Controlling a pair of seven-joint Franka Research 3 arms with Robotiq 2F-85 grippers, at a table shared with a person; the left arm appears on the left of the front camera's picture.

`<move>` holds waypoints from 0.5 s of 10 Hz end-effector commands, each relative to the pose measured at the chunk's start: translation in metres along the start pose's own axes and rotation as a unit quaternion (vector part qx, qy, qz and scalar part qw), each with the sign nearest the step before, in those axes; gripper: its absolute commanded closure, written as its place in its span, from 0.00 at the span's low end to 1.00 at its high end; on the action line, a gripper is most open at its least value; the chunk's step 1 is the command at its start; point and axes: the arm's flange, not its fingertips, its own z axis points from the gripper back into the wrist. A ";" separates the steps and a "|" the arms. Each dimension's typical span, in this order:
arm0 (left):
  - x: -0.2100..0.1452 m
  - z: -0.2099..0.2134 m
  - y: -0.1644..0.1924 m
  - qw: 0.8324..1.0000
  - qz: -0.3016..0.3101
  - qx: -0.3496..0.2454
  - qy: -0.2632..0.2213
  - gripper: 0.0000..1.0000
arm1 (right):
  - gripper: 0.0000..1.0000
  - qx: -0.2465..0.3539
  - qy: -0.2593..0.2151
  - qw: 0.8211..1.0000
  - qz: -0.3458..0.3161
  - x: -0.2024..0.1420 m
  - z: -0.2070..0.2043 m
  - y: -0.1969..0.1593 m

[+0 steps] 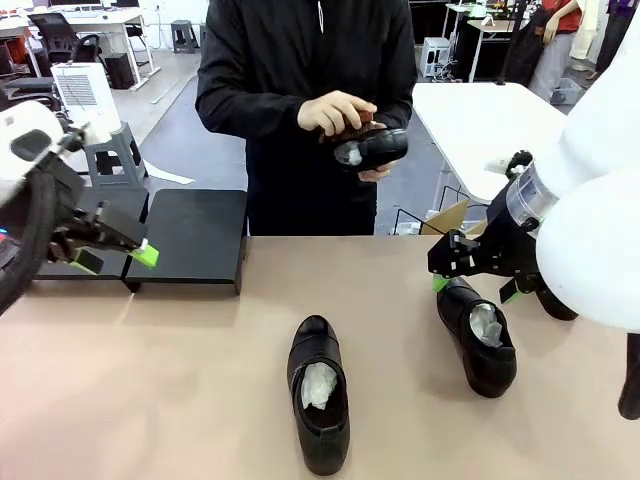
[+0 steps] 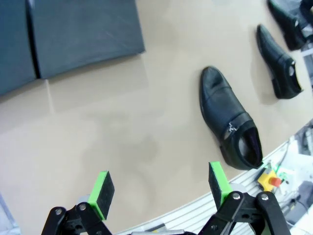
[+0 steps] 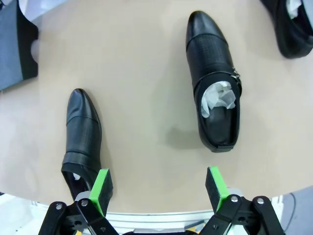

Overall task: Organize the shoes by placing them on the stand.
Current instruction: Place the Shoe from the middle of the table onto the Shoes Stand.

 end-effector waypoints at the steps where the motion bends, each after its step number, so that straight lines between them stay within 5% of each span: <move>1: -0.049 -0.047 -0.075 0.999 0.009 0.046 0.019 0.00 | 0.00 0.008 0.000 1.000 0.001 0.000 0.001 0.001; 3: -0.070 -0.076 -0.112 0.997 0.057 0.034 0.042 0.00 | 0.00 0.008 0.000 1.000 0.001 0.000 0.001 0.001; 5: -0.044 -0.056 -0.122 0.998 0.020 0.040 0.039 0.00 | 0.00 0.008 0.000 1.000 0.001 0.000 0.001 0.001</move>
